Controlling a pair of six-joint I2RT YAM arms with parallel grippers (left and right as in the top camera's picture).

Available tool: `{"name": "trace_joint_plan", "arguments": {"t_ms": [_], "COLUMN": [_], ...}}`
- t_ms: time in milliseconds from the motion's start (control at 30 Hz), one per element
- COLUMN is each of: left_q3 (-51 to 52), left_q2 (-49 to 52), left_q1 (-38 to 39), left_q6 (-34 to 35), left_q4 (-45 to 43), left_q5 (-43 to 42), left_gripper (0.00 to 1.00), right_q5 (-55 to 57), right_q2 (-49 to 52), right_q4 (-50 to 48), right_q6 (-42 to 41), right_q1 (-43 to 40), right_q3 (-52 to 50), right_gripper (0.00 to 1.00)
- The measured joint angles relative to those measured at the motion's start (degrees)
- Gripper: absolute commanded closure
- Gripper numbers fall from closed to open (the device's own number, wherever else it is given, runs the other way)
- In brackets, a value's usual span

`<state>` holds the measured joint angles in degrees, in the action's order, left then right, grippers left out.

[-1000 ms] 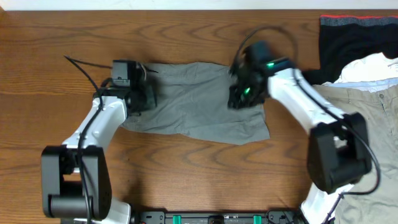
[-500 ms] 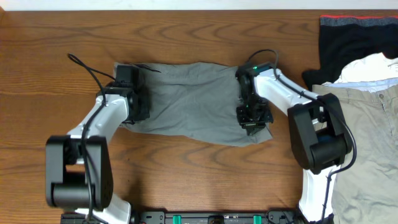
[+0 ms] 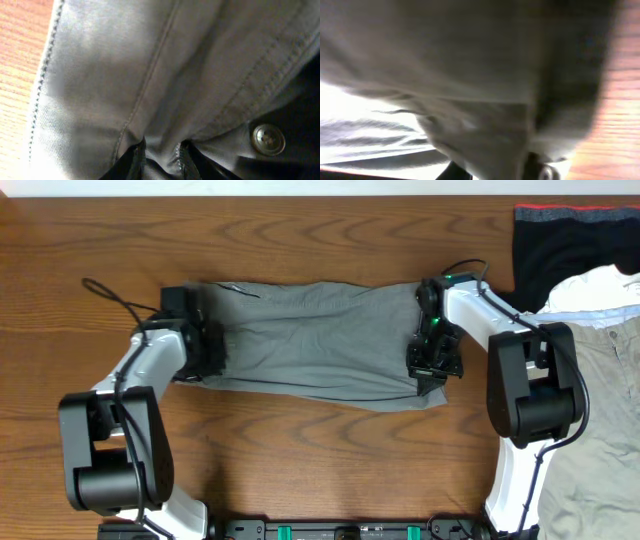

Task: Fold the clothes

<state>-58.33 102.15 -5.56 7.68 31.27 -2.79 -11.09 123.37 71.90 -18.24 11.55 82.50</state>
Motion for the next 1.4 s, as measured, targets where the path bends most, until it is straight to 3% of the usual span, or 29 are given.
{"name": "trace_joint_plan", "arguments": {"t_ms": [233, 433, 600, 733, 1033, 1233, 1400], "left_q3": [-3.28, -7.58, -9.29, -9.29, -9.25, -9.25, -9.25], "left_q2": [-0.85, -9.18, -14.86, -13.14, 1.07, 7.15, 9.07], "left_q1": [-2.43, -2.38, -0.37, 2.6, 5.14, 5.11, 4.22], "left_q6": [0.17, 0.2, 0.17, -0.46, -1.88, -1.57, -0.61], "left_q4": [8.33, 9.77, 3.89, -1.95, -16.57, -21.16, -21.31], "left_q5": [-3.26, -3.58, -5.6, -6.36, -7.17, -5.05, -2.16], "left_gripper": [0.64, 0.6, 0.61, 0.62, 0.68, 0.67, 0.67], "right_q5": [1.77, 9.57, 6.25, -2.34, -9.79, -7.61, -2.6], "right_q2": [-1.05, -7.76, -17.73, -20.24, -9.94, -1.51, -0.9], "right_q4": [0.24, -3.93, -16.83, -29.75, -46.82, -48.89, -50.62], "right_q6": [2.56, 3.39, 4.37, 5.14, 3.54, -0.31, -1.73], "right_q1": [-0.68, -2.43, -2.95, -2.49, 2.56, 2.78, 1.25], "right_q3": [-0.7, -2.43, -2.38, -2.19, -2.21, -2.23, -2.05], "right_gripper": [0.91, 0.89, 0.82, 0.8, 0.85, 0.89, 0.89]}}
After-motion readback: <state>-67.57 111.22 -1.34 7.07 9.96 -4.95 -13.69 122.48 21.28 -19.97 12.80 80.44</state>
